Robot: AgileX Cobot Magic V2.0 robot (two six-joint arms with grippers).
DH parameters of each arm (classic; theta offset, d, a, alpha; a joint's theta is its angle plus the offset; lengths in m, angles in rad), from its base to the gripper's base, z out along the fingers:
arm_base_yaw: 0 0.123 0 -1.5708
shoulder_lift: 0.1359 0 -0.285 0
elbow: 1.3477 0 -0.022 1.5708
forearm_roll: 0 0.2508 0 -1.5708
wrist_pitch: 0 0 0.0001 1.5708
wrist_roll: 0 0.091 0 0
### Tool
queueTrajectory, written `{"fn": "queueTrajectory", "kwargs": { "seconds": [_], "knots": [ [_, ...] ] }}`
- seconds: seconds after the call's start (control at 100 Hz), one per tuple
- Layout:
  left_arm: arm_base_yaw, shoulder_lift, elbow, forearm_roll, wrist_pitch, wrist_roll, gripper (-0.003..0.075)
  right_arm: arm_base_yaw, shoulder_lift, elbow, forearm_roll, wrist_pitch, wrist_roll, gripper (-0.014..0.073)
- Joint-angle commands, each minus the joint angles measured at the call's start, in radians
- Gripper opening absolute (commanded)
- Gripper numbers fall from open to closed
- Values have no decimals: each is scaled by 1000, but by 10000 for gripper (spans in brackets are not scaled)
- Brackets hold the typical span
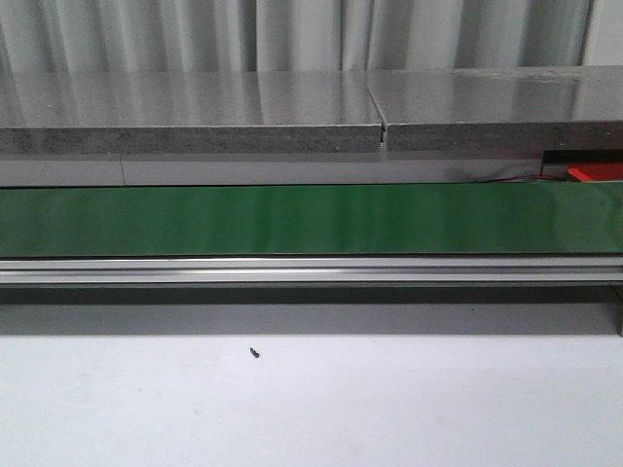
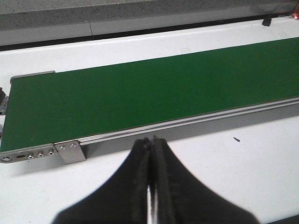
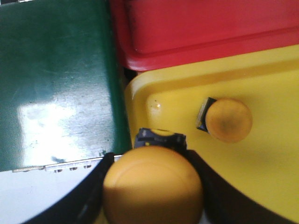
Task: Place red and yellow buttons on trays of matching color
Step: 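Carry the yellow button into the yellow tray and open the right gripper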
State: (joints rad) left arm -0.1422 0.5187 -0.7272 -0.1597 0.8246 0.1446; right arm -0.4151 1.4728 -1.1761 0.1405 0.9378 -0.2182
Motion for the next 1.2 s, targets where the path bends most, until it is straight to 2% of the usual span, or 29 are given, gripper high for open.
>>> {"fn": "queueTrajectory", "kwargs": {
  "seconds": [0.0, 0.65, 1.19],
  "knots": [
    [-9, 3, -27, -11, -72, -8, -19, -6, 1, -23, 11, -54, 0, 244],
    [-9, 3, -27, -11, -72, -8, -19, -6, 194, -23, 18, -106, 1, 244],
    [-9, 3, -27, -11, -72, -8, -19, -6, 255, -23, 18, -132, 1, 249]
  ]
}}
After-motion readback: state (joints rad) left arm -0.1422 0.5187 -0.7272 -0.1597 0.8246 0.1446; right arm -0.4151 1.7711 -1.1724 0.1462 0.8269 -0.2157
